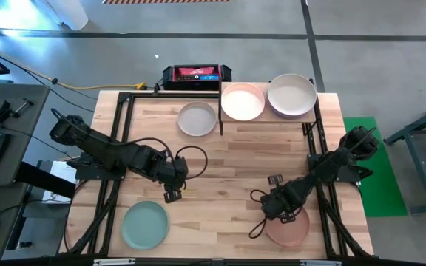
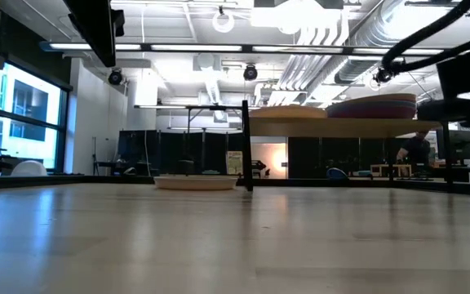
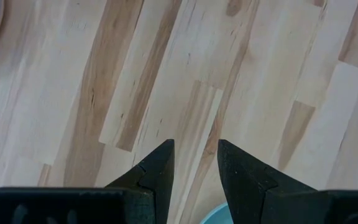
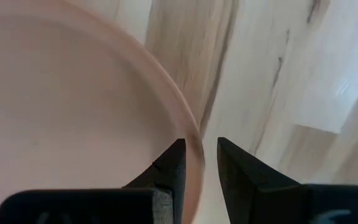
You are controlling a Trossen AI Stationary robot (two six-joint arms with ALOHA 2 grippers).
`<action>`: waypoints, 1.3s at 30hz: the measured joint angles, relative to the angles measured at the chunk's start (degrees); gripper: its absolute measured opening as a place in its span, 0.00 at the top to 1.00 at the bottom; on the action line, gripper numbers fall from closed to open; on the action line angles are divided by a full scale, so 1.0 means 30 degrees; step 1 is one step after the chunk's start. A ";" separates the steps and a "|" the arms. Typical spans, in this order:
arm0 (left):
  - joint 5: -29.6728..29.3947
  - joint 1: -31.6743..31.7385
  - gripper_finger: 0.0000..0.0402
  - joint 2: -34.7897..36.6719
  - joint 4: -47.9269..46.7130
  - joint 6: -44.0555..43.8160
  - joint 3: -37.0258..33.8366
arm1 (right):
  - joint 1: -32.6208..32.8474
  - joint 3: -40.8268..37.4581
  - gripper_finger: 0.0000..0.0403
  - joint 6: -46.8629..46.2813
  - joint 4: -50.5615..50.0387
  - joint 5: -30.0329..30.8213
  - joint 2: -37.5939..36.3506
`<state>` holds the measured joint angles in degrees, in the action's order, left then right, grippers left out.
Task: Place and stack plates onto a shelf
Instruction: Stack the orange plate on top of the peach plate on the shelf
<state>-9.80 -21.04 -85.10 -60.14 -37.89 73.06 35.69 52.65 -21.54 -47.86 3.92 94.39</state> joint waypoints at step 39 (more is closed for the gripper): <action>-0.0179 0.0000 0.72 0.0000 0.0007 0.0198 0.0000 | -0.1279 -0.0984 1.00 -0.5355 0.1094 -0.1770 -0.3664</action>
<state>-10.34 -21.04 -85.10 -60.12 -37.30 73.06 31.86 49.69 -37.60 -44.58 -1.39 83.40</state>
